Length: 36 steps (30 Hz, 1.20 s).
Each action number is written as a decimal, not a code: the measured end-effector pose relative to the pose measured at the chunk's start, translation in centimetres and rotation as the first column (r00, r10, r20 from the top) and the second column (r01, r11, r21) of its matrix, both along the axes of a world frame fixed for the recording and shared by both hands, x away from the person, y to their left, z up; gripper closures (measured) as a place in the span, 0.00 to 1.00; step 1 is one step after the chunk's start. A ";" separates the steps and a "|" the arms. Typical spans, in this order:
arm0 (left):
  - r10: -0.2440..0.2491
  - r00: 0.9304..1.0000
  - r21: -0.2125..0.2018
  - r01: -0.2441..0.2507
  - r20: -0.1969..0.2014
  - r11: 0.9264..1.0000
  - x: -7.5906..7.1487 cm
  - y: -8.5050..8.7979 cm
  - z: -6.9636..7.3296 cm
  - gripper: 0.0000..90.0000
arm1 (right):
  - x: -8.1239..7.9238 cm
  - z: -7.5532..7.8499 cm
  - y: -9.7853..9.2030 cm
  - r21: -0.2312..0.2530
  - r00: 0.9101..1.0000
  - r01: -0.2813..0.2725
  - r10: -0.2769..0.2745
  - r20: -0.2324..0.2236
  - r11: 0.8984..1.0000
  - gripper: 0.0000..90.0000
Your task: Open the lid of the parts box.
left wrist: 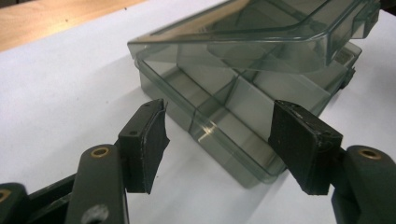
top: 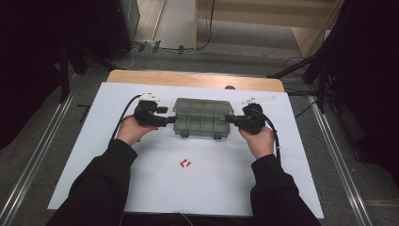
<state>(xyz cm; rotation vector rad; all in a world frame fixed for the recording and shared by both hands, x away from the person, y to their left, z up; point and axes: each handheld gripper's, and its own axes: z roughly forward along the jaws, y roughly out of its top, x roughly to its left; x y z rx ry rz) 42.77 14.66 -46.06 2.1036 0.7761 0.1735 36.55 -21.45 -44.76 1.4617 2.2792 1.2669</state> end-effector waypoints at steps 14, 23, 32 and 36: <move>0.001 1.000 0.014 -0.001 0.030 1.000 1.4 -1.1 0.7 0.46 | 1.0 1.0 0.1 0.006 1.000 0.000 0.000 0.011 1.000 1.00; 0.037 0.999 0.004 -0.037 0.019 0.999 2.3 -1.4 1.2 0.55 | 1.4 1.1 0.1 0.006 1.000 0.009 -0.009 0.009 1.000 1.00; 0.031 0.999 -0.009 -0.031 0.033 0.999 2.8 -1.5 1.5 0.67 | 1.6 1.3 0.2 0.010 1.000 0.009 -0.009 0.018 1.000 1.00; 0.042 0.999 -0.011 -0.042 0.019 0.999 2.8 -1.6 1.5 0.67 | 1.6 1.3 0.1 0.013 1.000 0.009 -0.010 0.026 1.000 0.99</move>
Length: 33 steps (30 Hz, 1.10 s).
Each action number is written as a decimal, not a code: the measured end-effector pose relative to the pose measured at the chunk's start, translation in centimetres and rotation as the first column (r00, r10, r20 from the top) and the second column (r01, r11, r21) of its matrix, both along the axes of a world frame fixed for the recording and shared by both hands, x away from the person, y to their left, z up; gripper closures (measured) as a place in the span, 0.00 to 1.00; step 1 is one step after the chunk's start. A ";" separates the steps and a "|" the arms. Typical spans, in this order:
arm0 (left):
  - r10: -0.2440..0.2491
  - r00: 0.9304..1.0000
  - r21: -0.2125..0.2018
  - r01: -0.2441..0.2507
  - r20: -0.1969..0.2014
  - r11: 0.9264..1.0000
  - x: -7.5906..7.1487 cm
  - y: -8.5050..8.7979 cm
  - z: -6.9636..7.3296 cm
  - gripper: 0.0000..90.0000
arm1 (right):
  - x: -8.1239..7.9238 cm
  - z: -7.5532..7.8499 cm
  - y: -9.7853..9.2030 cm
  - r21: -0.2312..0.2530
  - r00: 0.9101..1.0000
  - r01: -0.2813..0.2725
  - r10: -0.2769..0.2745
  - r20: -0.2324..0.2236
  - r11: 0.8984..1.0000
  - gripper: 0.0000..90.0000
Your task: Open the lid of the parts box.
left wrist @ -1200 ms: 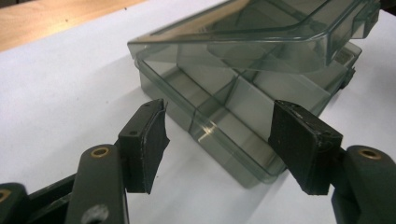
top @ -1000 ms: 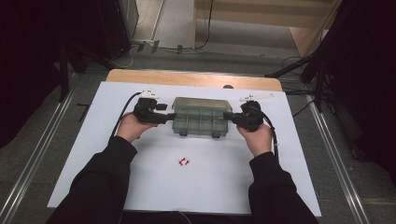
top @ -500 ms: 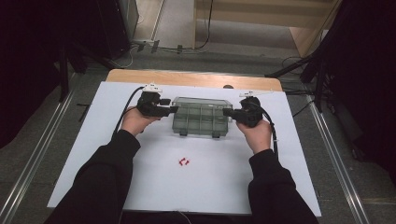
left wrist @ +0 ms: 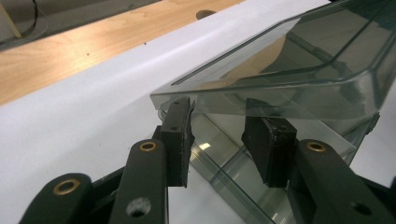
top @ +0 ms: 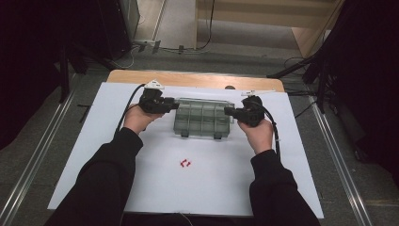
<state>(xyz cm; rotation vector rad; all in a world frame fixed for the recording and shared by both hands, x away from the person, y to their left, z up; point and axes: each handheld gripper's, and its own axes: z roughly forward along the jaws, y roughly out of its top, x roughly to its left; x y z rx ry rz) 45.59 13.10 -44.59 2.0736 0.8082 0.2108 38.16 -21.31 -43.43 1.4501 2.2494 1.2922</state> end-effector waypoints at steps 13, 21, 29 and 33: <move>-0.006 1.000 -0.017 0.006 -0.004 1.000 0.0 0.2 0.3 0.71 | -0.1 -0.6 -0.6 -0.009 1.000 -0.012 0.012 0.005 1.000 0.86; -0.006 1.000 -0.017 0.006 -0.002 1.000 0.0 0.2 0.3 0.71 | 0.0 -1.5 -1.6 -0.009 1.000 0.006 -0.006 0.006 1.000 0.76; -0.005 1.000 -0.025 0.005 -0.001 1.000 0.0 0.1 0.3 0.71 | 0.7 -2.3 -2.1 -0.008 0.998 0.039 -0.038 0.051 0.999 0.65; -0.005 1.000 -0.024 0.005 -0.001 1.000 0.0 0.0 0.3 0.71 | 1.1 -2.5 -2.0 -0.017 0.995 0.043 -0.042 0.093 0.999 0.64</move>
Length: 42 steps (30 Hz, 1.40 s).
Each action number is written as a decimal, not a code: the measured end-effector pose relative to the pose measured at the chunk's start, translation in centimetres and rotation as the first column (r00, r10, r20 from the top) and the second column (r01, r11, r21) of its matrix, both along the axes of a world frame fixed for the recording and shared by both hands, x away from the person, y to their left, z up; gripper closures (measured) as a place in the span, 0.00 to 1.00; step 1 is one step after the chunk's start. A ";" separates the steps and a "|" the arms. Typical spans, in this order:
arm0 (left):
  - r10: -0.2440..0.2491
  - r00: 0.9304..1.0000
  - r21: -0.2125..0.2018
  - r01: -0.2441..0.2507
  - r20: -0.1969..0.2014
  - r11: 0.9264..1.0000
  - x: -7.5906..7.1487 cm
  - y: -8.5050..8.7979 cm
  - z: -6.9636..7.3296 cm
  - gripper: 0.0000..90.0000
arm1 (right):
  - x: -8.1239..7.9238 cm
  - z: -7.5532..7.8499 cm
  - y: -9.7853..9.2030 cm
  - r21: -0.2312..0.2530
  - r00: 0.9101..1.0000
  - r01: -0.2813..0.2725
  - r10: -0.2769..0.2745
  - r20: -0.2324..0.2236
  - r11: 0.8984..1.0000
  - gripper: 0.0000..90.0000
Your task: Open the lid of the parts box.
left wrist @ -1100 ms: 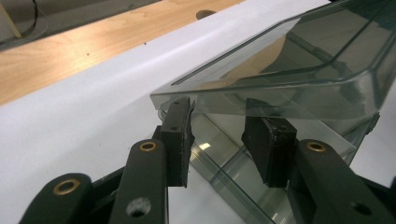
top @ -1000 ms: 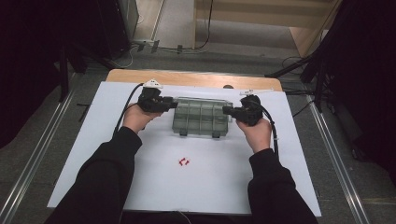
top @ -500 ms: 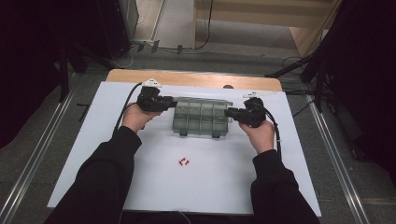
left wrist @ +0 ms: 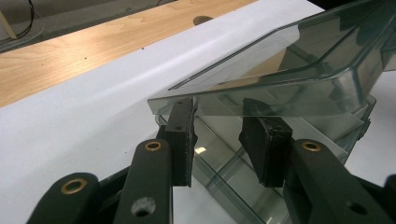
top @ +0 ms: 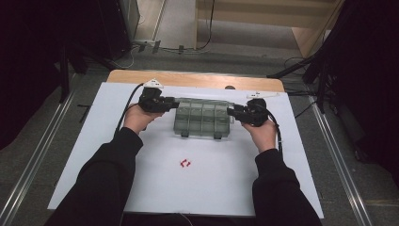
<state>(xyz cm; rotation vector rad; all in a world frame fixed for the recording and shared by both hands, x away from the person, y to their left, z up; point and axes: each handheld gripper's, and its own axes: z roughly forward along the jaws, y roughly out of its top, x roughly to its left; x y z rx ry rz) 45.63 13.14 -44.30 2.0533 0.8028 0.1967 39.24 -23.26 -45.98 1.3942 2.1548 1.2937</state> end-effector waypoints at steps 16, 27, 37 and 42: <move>0.014 1.000 -0.009 -0.014 0.019 1.000 0.5 -0.3 0.4 0.70 | 1.3 0.4 0.2 0.034 0.998 0.014 -0.016 0.064 0.999 0.68; 0.045 0.998 -0.021 -0.044 0.042 0.999 1.1 -0.9 0.9 0.70 | 2.2 0.7 0.4 0.041 0.996 0.038 -0.041 0.081 0.998 0.66; 0.086 0.995 -0.049 -0.084 0.042 0.995 2.0 -1.2 0.1 0.70 | 3.0 0.4 0.6 0.036 0.993 0.062 -0.065 0.099 0.997 0.63; 0.111 0.993 -0.068 -0.108 0.033 0.992 2.4 -1.3 -0.5 0.70 | 3.4 -0.2 0.8 0.039 0.992 0.074 -0.077 0.104 0.997 0.66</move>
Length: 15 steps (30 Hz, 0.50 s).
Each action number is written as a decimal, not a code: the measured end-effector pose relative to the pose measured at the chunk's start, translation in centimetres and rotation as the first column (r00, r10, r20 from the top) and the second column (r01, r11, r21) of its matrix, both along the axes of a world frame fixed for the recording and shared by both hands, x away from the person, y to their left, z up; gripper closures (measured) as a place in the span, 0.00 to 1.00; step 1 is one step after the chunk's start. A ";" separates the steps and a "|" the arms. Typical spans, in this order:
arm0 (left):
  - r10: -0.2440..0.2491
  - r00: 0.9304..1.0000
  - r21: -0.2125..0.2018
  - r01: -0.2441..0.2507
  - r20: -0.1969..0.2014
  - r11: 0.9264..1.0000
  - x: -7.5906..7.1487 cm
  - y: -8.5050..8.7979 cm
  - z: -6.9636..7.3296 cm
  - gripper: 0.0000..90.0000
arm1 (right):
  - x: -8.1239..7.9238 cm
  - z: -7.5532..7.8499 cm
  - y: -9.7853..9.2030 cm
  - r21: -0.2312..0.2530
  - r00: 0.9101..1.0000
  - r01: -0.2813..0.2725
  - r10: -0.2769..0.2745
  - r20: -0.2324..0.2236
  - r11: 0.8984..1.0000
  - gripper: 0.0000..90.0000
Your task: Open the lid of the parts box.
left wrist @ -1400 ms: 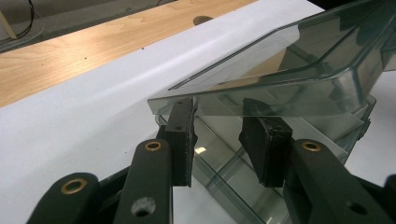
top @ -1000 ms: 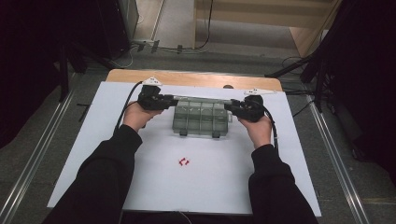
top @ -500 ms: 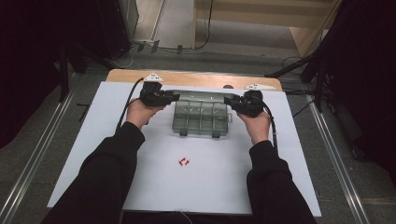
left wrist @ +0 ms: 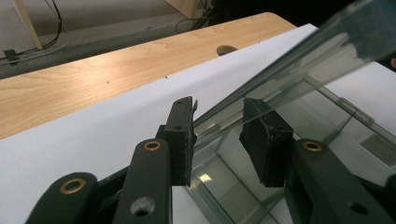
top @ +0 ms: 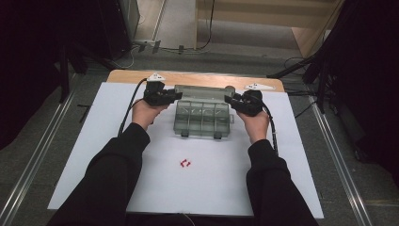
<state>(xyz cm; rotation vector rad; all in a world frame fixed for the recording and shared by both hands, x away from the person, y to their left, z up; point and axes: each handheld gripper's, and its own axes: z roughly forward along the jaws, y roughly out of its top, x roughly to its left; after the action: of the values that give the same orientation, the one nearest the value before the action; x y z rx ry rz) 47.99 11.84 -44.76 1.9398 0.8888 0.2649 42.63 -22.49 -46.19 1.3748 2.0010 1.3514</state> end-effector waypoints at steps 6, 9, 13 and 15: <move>0.029 1.000 -0.011 -0.029 0.003 1.000 0.4 -0.2 -0.6 0.70 | 0.5 -0.7 -0.1 0.032 1.000 0.026 -0.026 -0.004 0.999 0.67; 0.040 0.999 -0.016 -0.040 -0.012 0.999 0.6 -0.3 -1.0 0.70 | 0.8 -1.0 0.0 0.035 1.000 0.029 -0.028 -0.004 0.999 0.67; 0.055 0.998 -0.025 -0.056 -0.022 0.998 0.9 -0.4 -1.4 0.70 | 1.1 -1.5 0.0 0.037 0.999 0.042 -0.042 -0.005 0.998 0.68; 0.060 0.998 -0.030 -0.061 -0.025 0.998 0.9 -0.4 -1.5 0.70 | 1.2 -1.8 0.0 0.048 0.999 0.049 -0.048 -0.015 0.998 0.69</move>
<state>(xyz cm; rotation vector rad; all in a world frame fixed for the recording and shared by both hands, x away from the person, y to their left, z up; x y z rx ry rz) 48.93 11.45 -46.28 1.8931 0.9628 0.2627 43.87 -22.48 -47.98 1.4480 1.9427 1.3806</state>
